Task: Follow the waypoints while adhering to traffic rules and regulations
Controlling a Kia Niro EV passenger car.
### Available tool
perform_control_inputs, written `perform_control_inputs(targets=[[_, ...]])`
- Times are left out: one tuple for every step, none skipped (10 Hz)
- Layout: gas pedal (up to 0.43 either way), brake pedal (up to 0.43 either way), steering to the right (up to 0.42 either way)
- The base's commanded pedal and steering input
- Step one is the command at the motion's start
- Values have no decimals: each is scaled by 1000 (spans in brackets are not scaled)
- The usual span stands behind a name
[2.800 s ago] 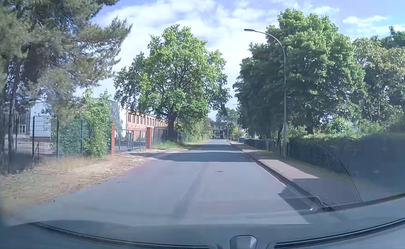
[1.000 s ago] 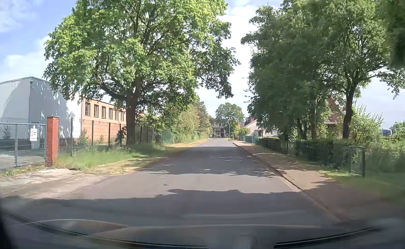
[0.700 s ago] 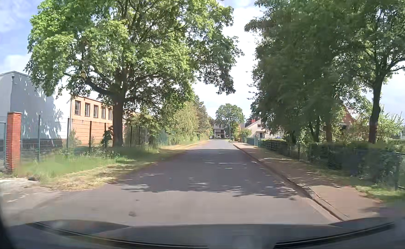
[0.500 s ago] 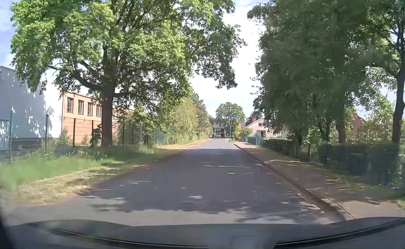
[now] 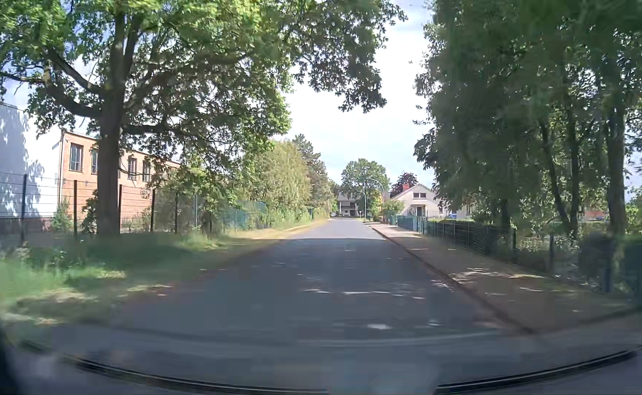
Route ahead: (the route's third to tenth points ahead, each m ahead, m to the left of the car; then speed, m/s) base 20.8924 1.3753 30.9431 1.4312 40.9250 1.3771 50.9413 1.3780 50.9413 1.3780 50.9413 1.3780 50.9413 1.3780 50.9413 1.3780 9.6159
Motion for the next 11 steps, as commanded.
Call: perform_control_inputs(targets=[[0, 6, 4], [0, 6, 4], [0, 6, 4], [0, 6, 4], [0, 6, 4], [0, 0, 4], [0, 6, 4], [0, 6, 5], [0, 6, 6], [0, 6, 5], [0, 6, 6]])
